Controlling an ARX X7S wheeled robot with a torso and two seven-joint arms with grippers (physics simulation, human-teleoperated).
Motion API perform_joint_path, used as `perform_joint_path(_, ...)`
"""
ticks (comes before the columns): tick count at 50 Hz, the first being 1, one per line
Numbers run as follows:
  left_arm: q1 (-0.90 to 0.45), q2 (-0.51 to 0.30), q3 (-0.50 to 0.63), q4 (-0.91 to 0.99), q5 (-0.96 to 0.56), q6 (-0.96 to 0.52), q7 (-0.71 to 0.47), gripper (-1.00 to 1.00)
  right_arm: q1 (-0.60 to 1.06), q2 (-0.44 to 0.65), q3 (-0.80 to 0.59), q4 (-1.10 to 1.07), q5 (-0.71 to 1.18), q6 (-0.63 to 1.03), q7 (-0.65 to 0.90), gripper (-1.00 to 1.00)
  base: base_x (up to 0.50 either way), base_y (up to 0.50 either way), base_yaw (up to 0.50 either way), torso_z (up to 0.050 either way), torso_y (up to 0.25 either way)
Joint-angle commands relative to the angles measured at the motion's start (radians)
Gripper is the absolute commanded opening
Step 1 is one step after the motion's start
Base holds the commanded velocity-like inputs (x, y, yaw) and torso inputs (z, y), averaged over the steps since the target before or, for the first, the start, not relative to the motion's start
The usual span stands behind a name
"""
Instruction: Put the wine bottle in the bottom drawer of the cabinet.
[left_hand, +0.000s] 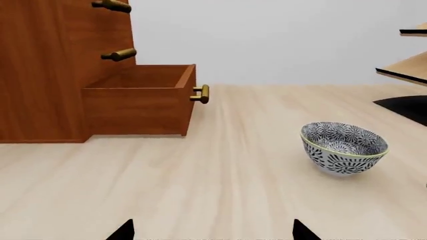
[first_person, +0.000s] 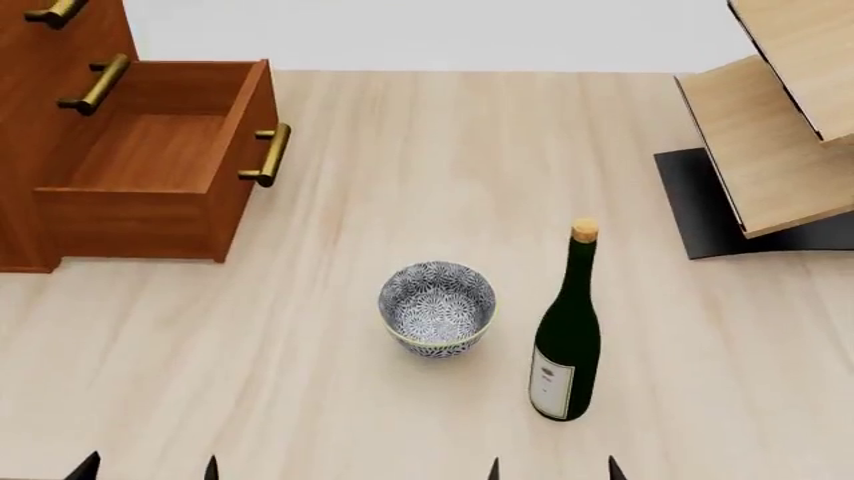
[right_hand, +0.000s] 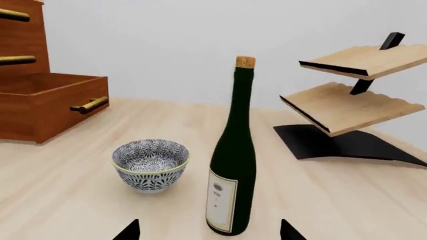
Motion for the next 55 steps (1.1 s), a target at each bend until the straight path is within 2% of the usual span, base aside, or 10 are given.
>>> perform_joint_path(1, -0.004, -0.013, 0.016, -0.010, -0.023, 0.007, -0.004, 1.00, -0.004, 0.015, -0.019, -0.012, 0.009, -0.006, 0.014, 1.00, 0.00, 0.00, 0.00, 0.050, 0.000)
perform_joint_path(15, 0.001, -0.027, 0.036, 0.006, -0.024, 0.011, -0.029, 1.00, -0.002, 0.026, -0.033, -0.013, 0.018, -0.010, 0.032, 1.00, 0.00, 0.00, 0.00, 0.050, 0.008)
perform_joint_path(21, -0.003, -0.033, 0.045, -0.008, -0.028, 0.023, -0.030, 1.00, -0.001, 0.032, -0.039, -0.004, 0.032, -0.016, 0.030, 1.00, 0.00, 0.06, 0.00, 0.005, 0.000)
perform_joint_path(55, -0.011, -0.053, 0.070, -0.008, -0.044, 0.009, -0.076, 1.00, 0.000, 0.058, -0.070, -0.013, 0.036, -0.023, 0.067, 1.00, 0.00, 0.49, 0.00, 0.000, 0.000)
